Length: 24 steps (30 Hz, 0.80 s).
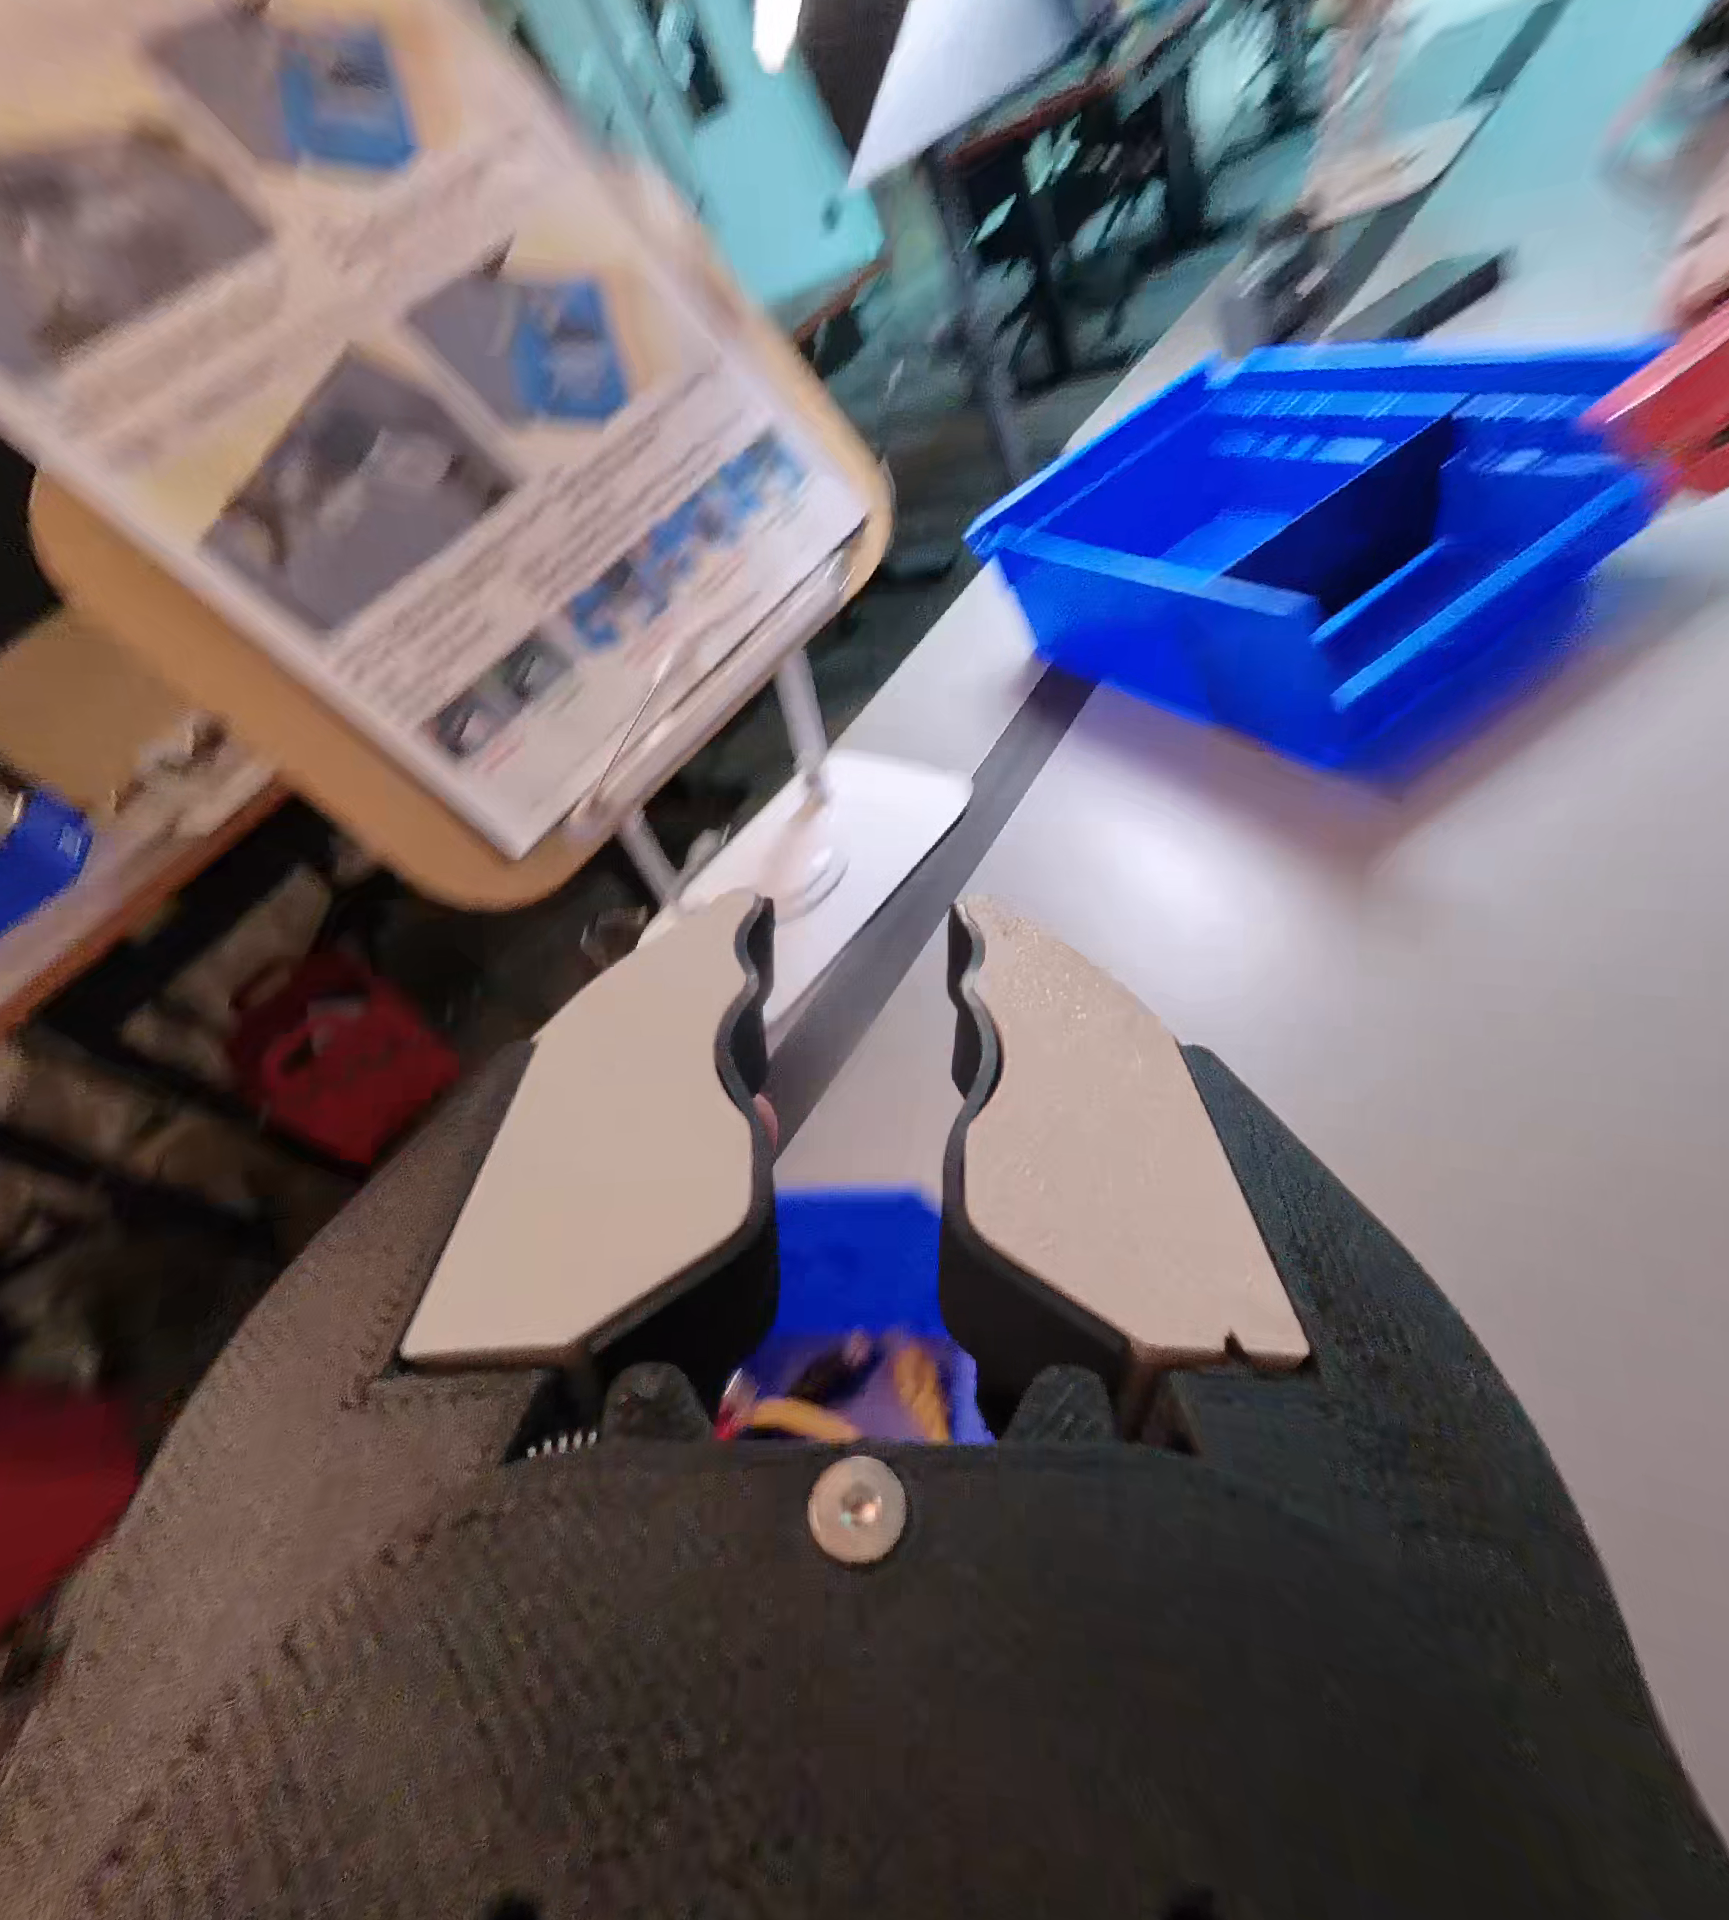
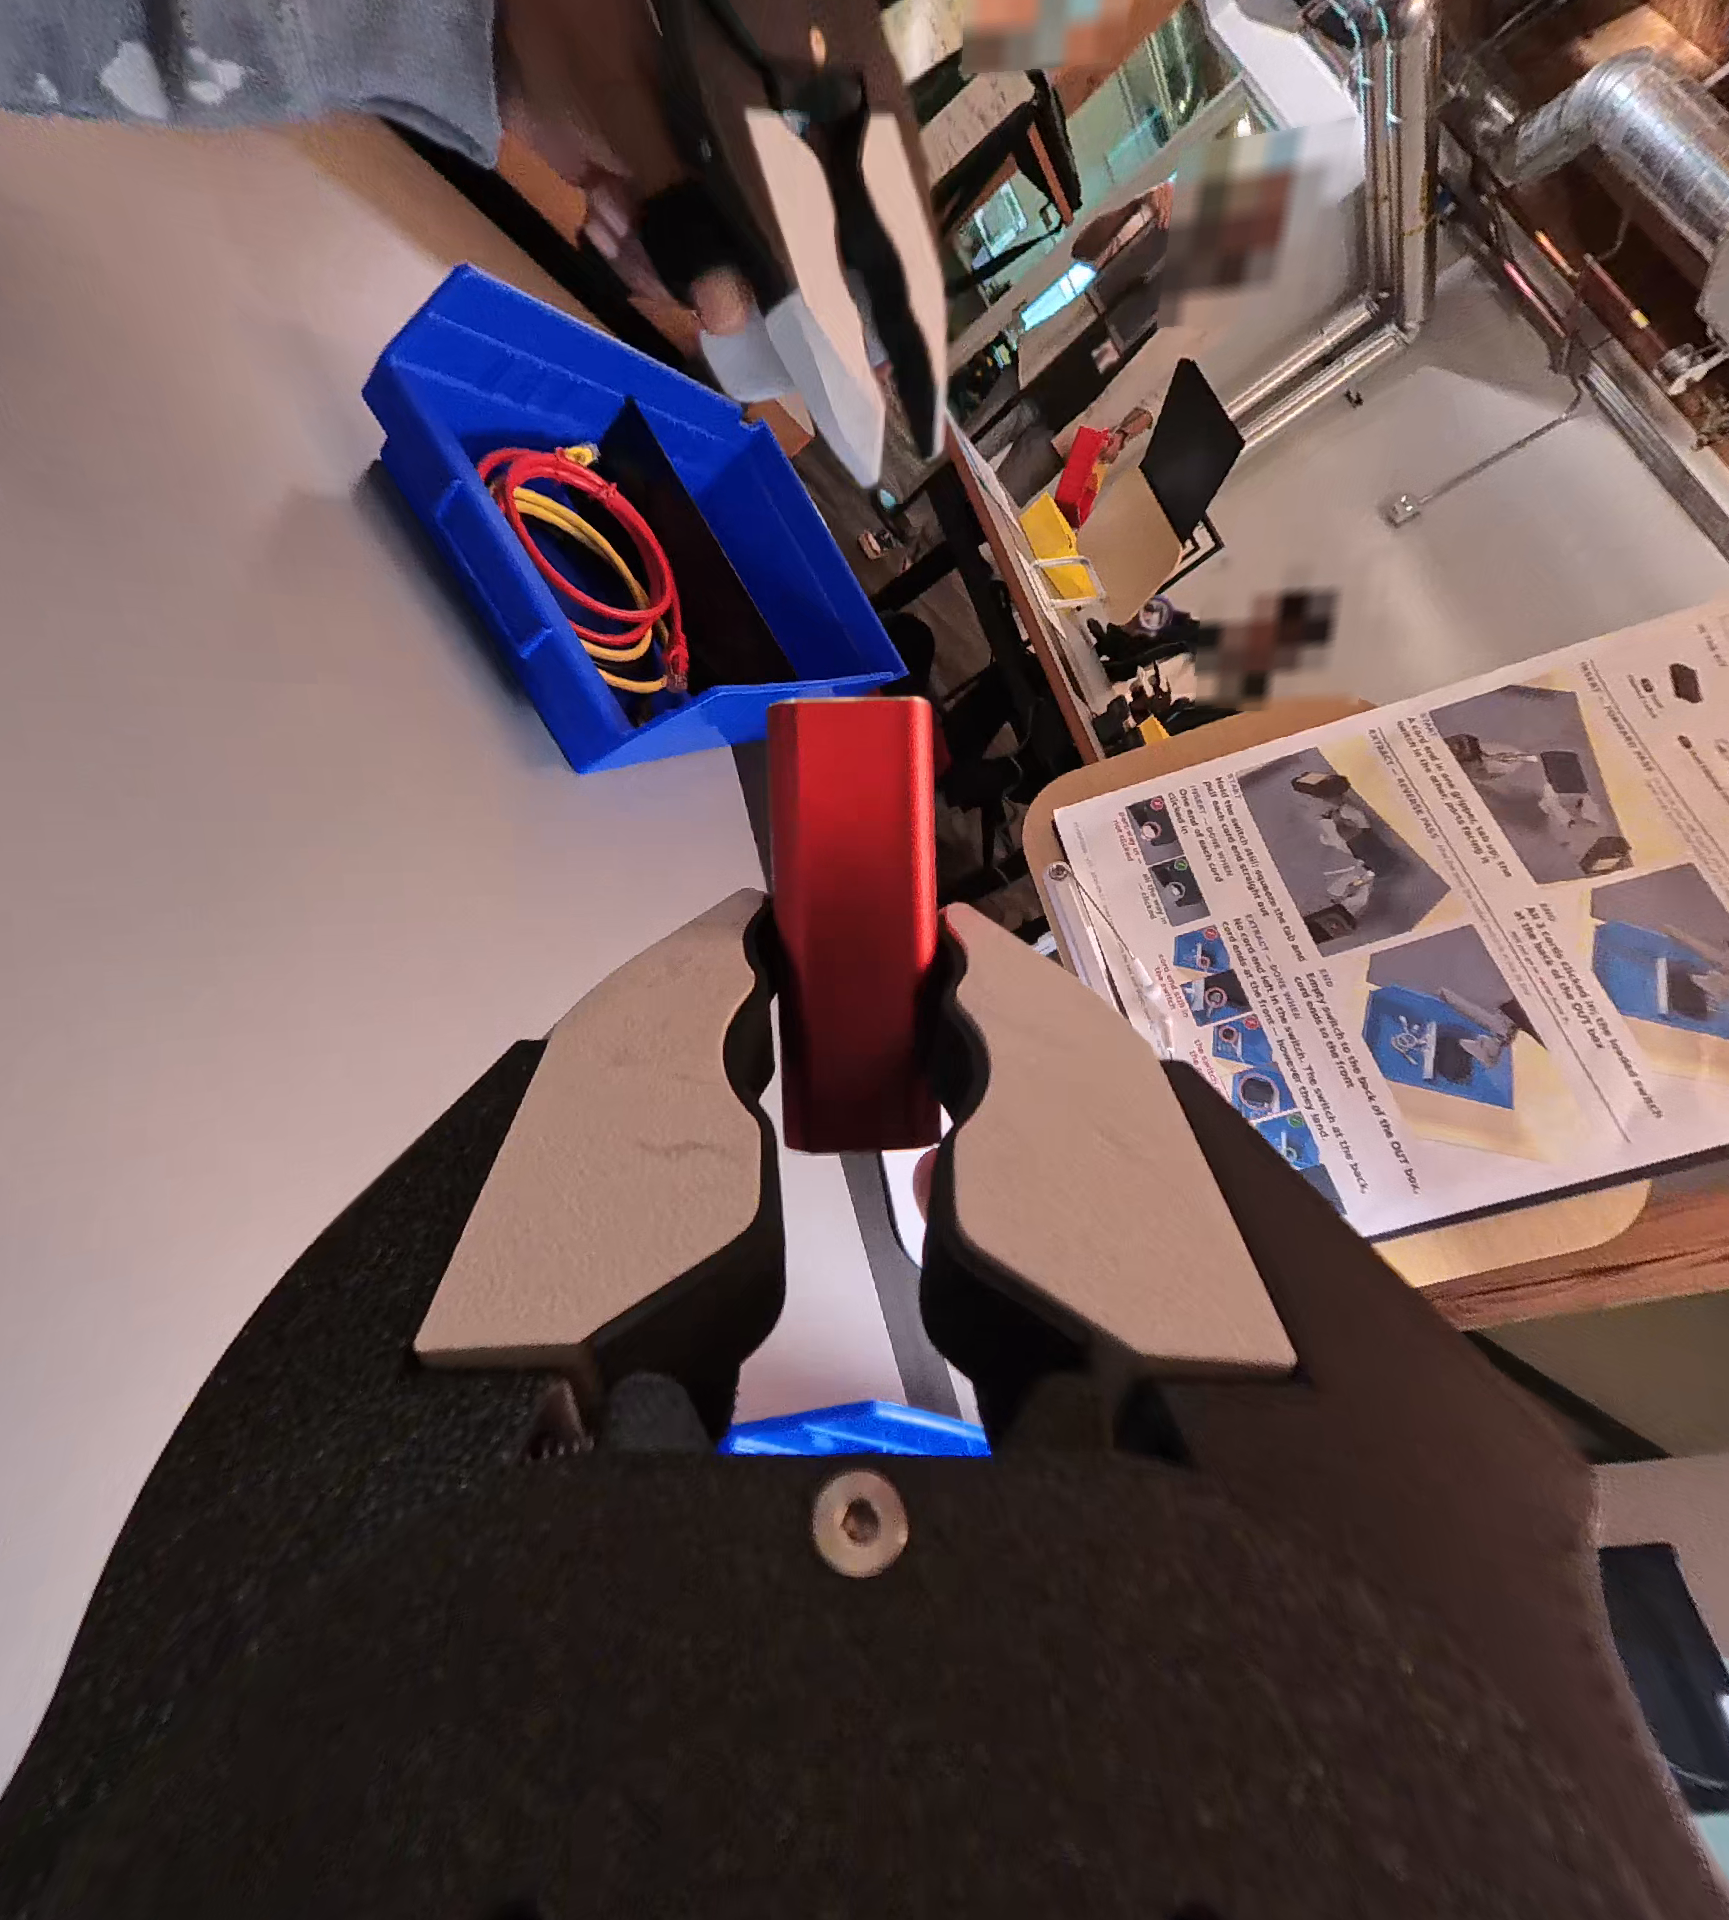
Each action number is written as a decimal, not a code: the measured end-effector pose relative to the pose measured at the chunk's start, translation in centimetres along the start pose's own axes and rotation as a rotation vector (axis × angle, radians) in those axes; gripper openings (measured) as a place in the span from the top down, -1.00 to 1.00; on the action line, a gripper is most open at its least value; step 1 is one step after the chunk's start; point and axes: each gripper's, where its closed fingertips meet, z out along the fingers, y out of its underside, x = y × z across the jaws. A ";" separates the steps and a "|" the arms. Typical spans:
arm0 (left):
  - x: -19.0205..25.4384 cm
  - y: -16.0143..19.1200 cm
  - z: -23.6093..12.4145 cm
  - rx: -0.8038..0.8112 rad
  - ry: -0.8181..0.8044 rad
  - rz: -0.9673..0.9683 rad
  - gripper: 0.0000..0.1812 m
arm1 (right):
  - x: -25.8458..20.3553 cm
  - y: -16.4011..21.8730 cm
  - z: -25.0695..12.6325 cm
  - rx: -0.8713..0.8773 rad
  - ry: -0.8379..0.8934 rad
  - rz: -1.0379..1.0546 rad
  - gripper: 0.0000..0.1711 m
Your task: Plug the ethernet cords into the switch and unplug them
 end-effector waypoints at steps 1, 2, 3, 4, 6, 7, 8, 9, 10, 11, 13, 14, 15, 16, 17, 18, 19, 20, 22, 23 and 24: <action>-1.7 2.0 0.0 -0.078 -0.021 -0.020 0.65 | 0.0 0.1 0.1 0.003 0.001 0.006 0.69; -3.0 4.2 0.1 -0.163 -0.028 -0.038 0.66 | 0.0 0.2 0.3 0.002 0.001 0.007 0.69; -4.0 6.4 0.3 -0.246 -0.019 -0.052 0.67 | -0.1 0.4 0.4 -0.003 -0.003 0.005 0.69; -4.6 8.7 0.5 -0.333 -0.006 -0.056 0.66 | -0.2 0.6 0.6 -0.011 -0.007 0.003 0.69; -5.6 12.9 0.8 -0.510 0.015 -0.023 0.66 | -0.5 0.9 0.9 -0.020 -0.012 0.001 0.69; -5.8 14.7 0.9 -0.585 0.031 -0.006 0.66 | -0.6 1.1 1.0 -0.023 -0.020 0.005 0.69; -5.9 16.2 1.2 -0.651 0.052 0.009 0.67 | -0.7 1.2 1.1 -0.025 -0.024 0.009 0.69; -6.0 17.5 1.4 -0.710 0.071 0.030 0.67 | -0.8 1.3 1.2 -0.027 -0.026 0.012 0.69; -6.1 18.6 1.7 -0.766 0.086 0.060 0.67 | -0.9 1.5 1.3 -0.031 -0.031 0.015 0.69; -6.1 19.6 1.9 -0.820 0.105 0.092 0.67 | -1.0 1.7 1.4 -0.036 -0.034 0.018 0.69; -6.2 21.5 2.3 -0.921 0.140 0.143 0.67 | -1.2 2.2 1.5 -0.048 -0.041 0.022 0.69; -6.4 22.3 2.4 -0.965 0.152 0.164 0.67 | -1.3 2.4 1.6 -0.055 -0.045 0.025 0.69; -6.5 23.0 2.4 -1.006 0.166 0.179 0.67 | -1.3 2.7 1.6 -0.060 -0.045 0.026 0.69; -6.6 23.5 2.2 -1.041 0.186 0.183 0.68 | -1.4 2.9 1.6 -0.065 -0.048 0.028 0.69; -6.5 24.0 2.0 -1.071 0.212 0.179 0.68 | -1.4 3.1 1.7 -0.068 -0.050 0.032 0.69; -6.4 24.2 1.9 -1.089 0.234 0.176 0.69 | -1.4 3.2 1.7 -0.069 -0.050 0.036 0.69; -6.4 24.3 1.8 -1.098 0.247 0.185 0.71 | -1.3 3.3 1.7 -0.069 -0.050 0.041 0.69; -6.5 24.3 1.6 -1.111 0.258 0.197 0.73 | -1.3 3.5 1.7 -0.068 -0.052 0.047 0.69; -6.6 24.6 1.3 -1.151 0.268 0.221 0.76 | -1.3 3.7 1.9 -0.064 -0.056 0.061 0.69; -6.6 24.8 1.3 -1.170 0.269 0.231 0.77 | -1.3 3.7 2.0 -0.063 -0.058 0.065 0.69; -6.6 24.9 1.3 -1.186 0.268 0.240 0.77 | -1.4 3.8 2.1 -0.065 -0.061 0.066 0.69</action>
